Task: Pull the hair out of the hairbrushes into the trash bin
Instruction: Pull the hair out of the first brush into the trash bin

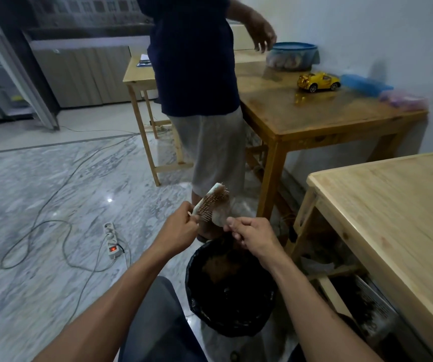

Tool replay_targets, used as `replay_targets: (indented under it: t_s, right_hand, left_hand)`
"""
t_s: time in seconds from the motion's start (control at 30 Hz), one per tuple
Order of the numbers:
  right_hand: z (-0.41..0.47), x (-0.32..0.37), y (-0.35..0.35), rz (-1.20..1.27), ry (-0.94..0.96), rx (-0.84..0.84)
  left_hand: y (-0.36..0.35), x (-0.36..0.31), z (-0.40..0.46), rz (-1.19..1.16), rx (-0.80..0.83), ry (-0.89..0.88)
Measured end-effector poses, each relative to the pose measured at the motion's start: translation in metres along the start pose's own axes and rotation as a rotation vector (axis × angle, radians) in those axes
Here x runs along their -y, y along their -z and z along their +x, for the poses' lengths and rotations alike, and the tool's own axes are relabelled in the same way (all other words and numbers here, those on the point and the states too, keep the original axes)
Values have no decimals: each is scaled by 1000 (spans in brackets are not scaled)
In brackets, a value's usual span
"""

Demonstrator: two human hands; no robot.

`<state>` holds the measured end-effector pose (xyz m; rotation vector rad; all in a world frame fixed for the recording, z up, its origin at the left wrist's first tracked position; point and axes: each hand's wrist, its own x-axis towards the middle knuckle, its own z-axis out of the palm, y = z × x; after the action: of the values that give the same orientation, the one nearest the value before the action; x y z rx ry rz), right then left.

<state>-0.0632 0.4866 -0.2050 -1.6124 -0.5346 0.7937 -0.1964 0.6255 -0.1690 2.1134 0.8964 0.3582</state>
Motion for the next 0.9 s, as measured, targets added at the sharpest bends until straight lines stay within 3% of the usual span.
replay_targets:
  t_s: [0.27,0.4,0.57,0.73,0.9]
  right_hand:
    - [-15,1,18,-267,90,160]
    - [-21,-6,31,-420,11,246]
    - [-8,-7,29,-622,-107,229]
    - [-1,10,21,-267,-110,26]
    - [10,13,16,6,-51,15]
  left_hand:
    - [-7,25,17,-282,-125,317]
    - [0,28,22,-283,-87,309]
    - [-8,18,11,-270,-21,165]
    - [-8,-1,-3,-190,15,37]
    - [-7,-17,-10,-103,24,-31]
